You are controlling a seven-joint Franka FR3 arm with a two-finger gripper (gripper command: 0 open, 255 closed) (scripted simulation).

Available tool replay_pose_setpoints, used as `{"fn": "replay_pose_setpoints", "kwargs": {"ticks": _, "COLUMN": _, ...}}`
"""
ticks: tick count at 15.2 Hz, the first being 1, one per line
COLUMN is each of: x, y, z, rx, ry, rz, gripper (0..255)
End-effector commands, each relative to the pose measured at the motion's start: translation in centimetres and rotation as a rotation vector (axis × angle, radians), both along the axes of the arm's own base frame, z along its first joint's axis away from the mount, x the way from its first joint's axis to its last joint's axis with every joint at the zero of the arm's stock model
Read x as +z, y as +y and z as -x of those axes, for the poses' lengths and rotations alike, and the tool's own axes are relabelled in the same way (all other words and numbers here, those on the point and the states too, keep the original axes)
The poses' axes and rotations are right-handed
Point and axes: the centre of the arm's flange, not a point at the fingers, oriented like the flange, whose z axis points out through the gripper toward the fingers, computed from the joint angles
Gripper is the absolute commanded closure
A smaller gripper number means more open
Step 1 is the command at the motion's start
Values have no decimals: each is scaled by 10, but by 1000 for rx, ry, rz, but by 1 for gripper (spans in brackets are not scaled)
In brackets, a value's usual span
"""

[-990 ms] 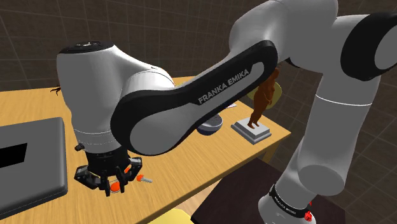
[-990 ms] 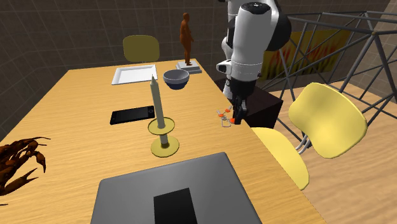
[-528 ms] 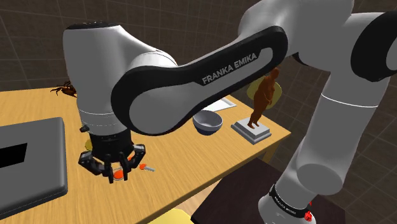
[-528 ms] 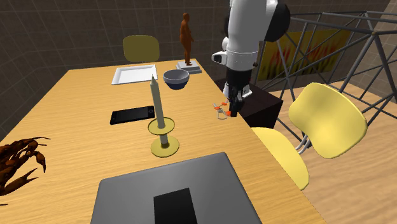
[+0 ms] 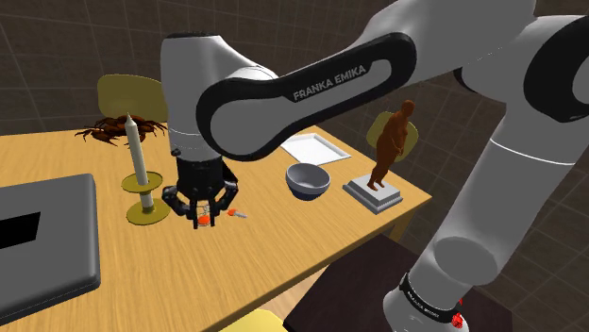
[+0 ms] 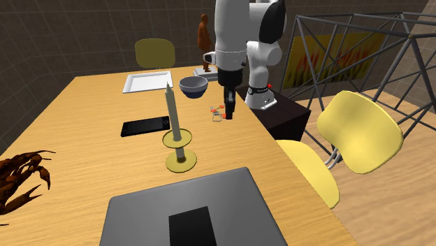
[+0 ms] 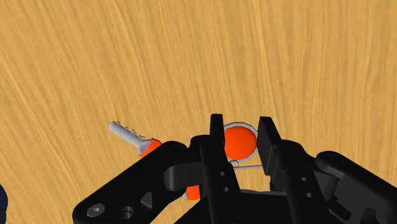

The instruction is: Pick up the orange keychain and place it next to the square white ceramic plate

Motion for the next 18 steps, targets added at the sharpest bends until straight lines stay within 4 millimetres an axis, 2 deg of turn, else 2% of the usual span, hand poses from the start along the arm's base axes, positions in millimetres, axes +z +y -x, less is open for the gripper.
{"fn": "replay_pose_setpoints", "kwargs": {"ticks": 1, "x": 1, "y": -25, "z": -15, "rx": 2, "ry": 0, "rz": -1, "gripper": 255}}
{"fn": "replay_pose_setpoints", "kwargs": {"ticks": 18, "x": 1, "y": -219, "z": -126, "rx": 2, "ry": 0, "rz": -1, "gripper": 255}}
